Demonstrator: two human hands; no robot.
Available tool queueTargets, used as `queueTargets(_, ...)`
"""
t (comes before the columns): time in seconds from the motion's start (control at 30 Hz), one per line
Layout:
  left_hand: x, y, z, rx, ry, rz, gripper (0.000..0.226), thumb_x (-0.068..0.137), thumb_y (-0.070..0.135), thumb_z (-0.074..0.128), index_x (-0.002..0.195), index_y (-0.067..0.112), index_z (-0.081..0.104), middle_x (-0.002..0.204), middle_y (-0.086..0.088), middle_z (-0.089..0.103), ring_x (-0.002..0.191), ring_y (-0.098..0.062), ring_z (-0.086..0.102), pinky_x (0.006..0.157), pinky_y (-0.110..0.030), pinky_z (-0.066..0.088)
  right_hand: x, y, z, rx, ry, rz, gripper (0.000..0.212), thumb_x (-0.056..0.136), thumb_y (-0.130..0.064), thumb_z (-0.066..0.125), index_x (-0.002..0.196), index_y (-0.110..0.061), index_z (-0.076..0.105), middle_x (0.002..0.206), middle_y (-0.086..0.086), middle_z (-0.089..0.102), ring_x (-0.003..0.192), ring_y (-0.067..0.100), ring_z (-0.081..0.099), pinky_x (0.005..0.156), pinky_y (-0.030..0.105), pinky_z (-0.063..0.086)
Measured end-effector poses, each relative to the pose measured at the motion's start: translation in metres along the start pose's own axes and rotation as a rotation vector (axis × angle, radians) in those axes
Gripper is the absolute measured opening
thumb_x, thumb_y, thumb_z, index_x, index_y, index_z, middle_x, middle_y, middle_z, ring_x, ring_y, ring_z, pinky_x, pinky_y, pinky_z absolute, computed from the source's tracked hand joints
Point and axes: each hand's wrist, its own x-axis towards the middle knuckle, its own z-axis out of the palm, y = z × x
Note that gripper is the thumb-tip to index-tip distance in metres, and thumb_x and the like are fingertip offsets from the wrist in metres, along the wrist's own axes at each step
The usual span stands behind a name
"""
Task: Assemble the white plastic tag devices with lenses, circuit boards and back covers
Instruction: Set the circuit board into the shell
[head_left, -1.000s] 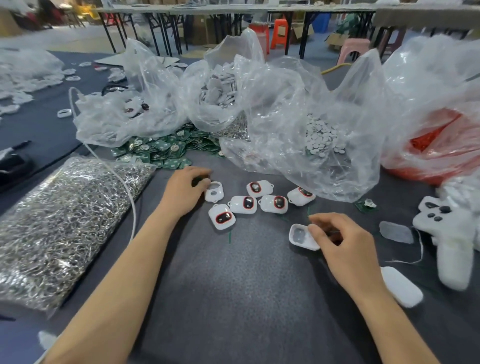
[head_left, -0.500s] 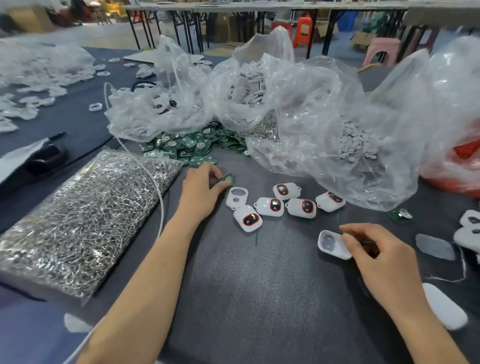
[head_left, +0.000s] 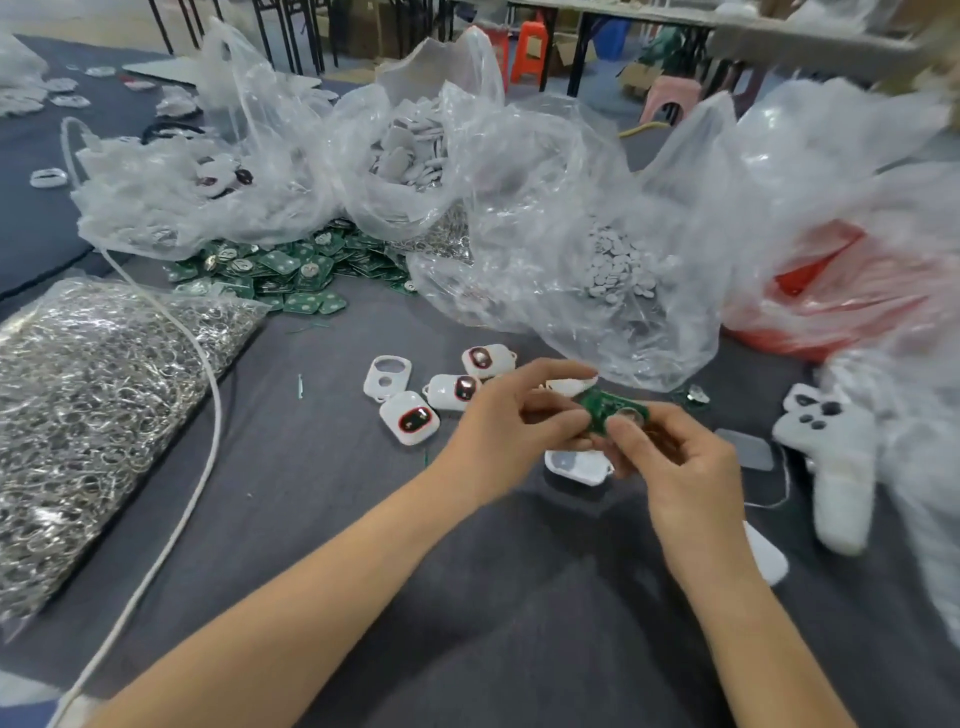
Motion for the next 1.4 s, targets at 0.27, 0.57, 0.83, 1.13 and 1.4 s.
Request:
queueTargets(0.27,-0.004,-0.007,0.004,0.111,0.071,0.005,0.013,0.088,0.002,0.064,0.083,0.013,0.066,0.076,-0.005,0.072,0.069,-0.016,0.071,0.069,-0.023,0.056,0.008,0.010,-0.008,0.065,0.000,0.089,0.013,0.088,-0.012,0.066,0.079,-0.021,0.071,0.068,-0.001,0.068,0.062,0.009,0.062,0.056,0.019,0.050)
queueTargets(0.57,-0.006,-0.014,-0.015,0.751,-0.124,0.254,0.035,0.083,0.025,0.074,0.116,0.019,0.064,0.117,0.005,0.060,0.110,-0.007,0.053,0.096,-0.018,0.038,0.051,0.007,-0.038,-0.544,-0.212,0.286,0.006,0.086,-0.007,0.068,0.081,-0.010,0.065,0.063,0.005,0.067,0.050,0.009,0.057,0.050,0.022,0.046)
queueTargets(0.83,-0.006,-0.019,-0.017,0.744,-0.194,0.267,0.034,0.079,0.022,0.078,0.111,0.019,0.066,0.114,0.006,0.063,0.120,-0.006,0.050,0.100,-0.014,0.035,0.077,-0.012,-0.025,-0.866,-0.392,0.421,0.018,0.078,-0.016,0.078,0.072,-0.007,0.064,0.058,0.006,0.063,0.036,0.003,0.051,0.041,0.015,0.039)
queueTargets(1.13,-0.007,-0.017,-0.017,0.760,-0.189,0.232,0.032,0.078,0.022,0.079,0.107,0.016,0.067,0.110,0.000,0.065,0.110,-0.016,0.055,0.093,-0.024,0.040,0.081,-0.031,0.004,-1.247,-0.482,0.437,0.029,0.086,-0.023,0.070,0.076,-0.006,0.049,0.078,0.010,0.058,0.081,0.023,0.057,0.076,0.031,0.047)
queueTargets(1.4,-0.005,-0.016,-0.017,0.758,-0.223,0.258,0.030,0.079,0.022,0.077,0.106,0.015,0.067,0.105,0.002,0.065,0.103,-0.016,0.057,0.089,-0.030,0.043,0.078,-0.032,0.016,-1.459,-0.471,0.338,0.021,0.090,-0.015,0.065,0.105,-0.003,0.058,0.097,0.011,0.055,0.081,0.023,0.051,0.067,0.027,0.040)
